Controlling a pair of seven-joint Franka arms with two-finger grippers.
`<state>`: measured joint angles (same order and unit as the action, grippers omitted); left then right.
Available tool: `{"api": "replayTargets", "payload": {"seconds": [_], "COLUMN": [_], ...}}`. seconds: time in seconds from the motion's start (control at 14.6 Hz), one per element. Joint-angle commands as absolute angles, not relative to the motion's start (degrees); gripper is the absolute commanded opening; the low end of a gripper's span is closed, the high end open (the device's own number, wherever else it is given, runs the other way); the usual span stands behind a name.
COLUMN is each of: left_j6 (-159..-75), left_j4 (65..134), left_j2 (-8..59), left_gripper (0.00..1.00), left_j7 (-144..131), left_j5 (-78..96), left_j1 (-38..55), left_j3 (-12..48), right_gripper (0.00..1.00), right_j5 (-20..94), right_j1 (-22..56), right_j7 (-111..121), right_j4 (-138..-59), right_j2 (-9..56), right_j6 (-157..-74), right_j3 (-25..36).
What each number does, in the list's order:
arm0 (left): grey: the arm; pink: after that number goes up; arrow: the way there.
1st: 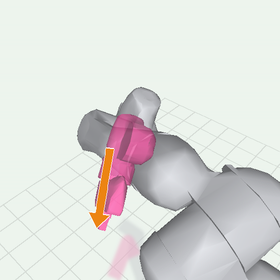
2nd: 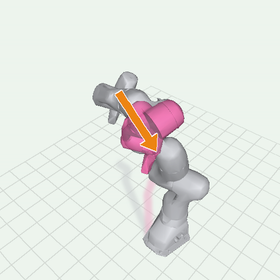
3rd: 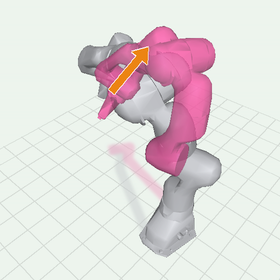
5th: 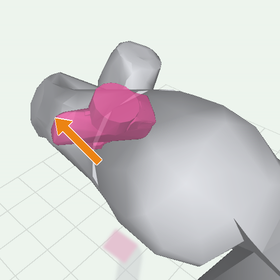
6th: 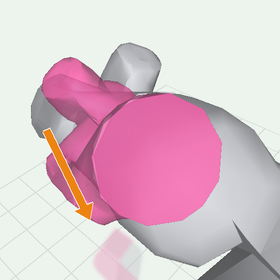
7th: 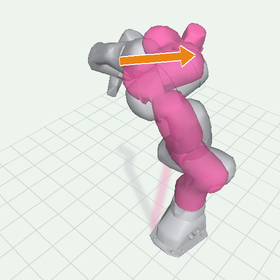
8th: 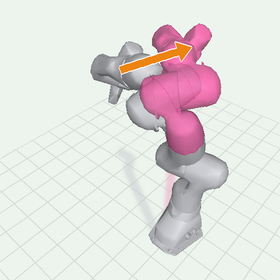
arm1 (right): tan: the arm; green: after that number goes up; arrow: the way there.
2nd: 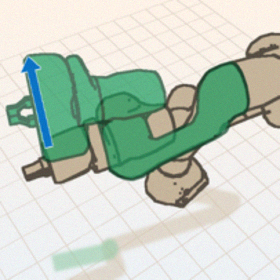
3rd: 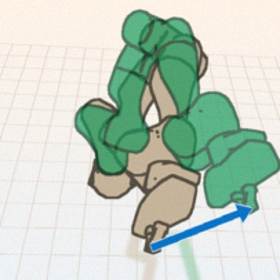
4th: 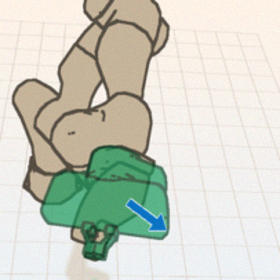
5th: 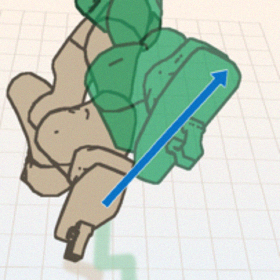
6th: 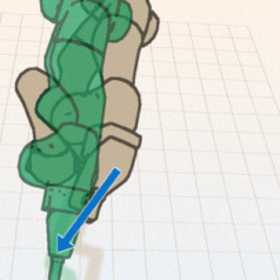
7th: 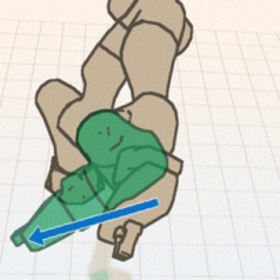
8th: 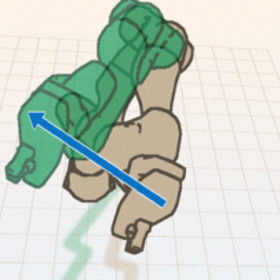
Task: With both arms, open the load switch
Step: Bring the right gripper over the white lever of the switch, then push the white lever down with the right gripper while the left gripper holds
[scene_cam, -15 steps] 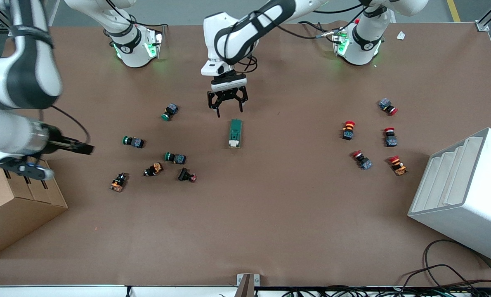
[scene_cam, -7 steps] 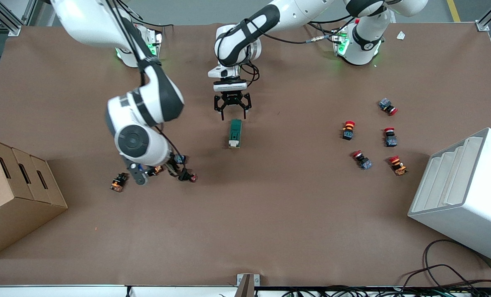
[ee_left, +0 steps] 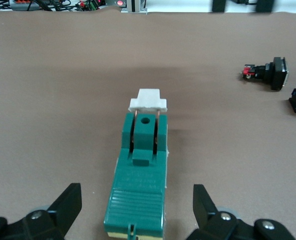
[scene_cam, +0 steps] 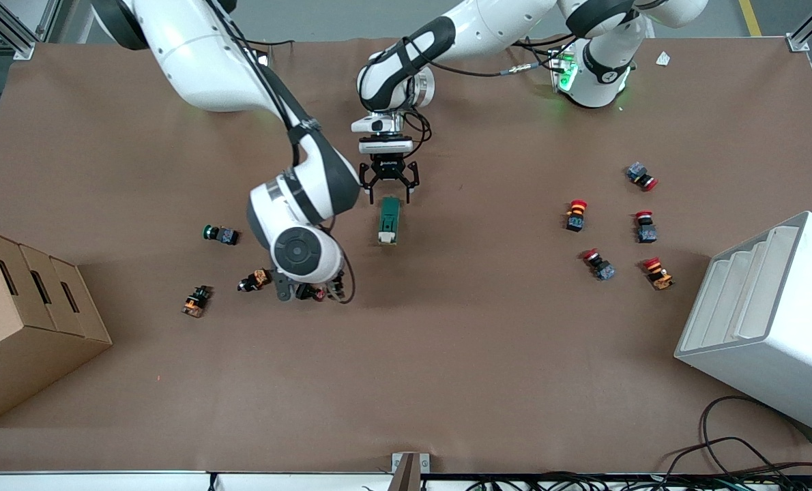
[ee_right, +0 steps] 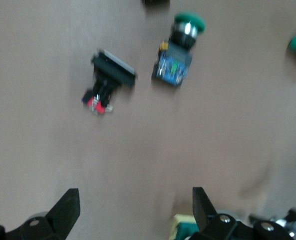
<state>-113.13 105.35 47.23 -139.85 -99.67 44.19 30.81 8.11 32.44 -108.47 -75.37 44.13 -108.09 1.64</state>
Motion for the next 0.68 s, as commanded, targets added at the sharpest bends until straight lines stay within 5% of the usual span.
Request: {"api": "replayTargets", "payload": {"seconds": [0.0,0.62], "left_j6": [-108.66,-102.22], "left_j4": [105.56,105.21], "left_j2": [49.64,54.32], "left_gripper": [0.98,0.98], "left_j7": [-142.90,-152.58], "left_j5": [-105.27,-112.24], "left_j1": [44.82,47.54], "left_j3": [30.32,29.71], "right_gripper": [1.00,1.00], "right_j5": [11.42,17.67], "right_j1": [34.18,36.74], "right_j7": [-113.81,-115.84], "right_j4": [-73.30,-73.30], "right_j2": [47.80,51.77], "right_j6": [-110.74,-106.97], "right_j3": [2.02,-1.14]}}
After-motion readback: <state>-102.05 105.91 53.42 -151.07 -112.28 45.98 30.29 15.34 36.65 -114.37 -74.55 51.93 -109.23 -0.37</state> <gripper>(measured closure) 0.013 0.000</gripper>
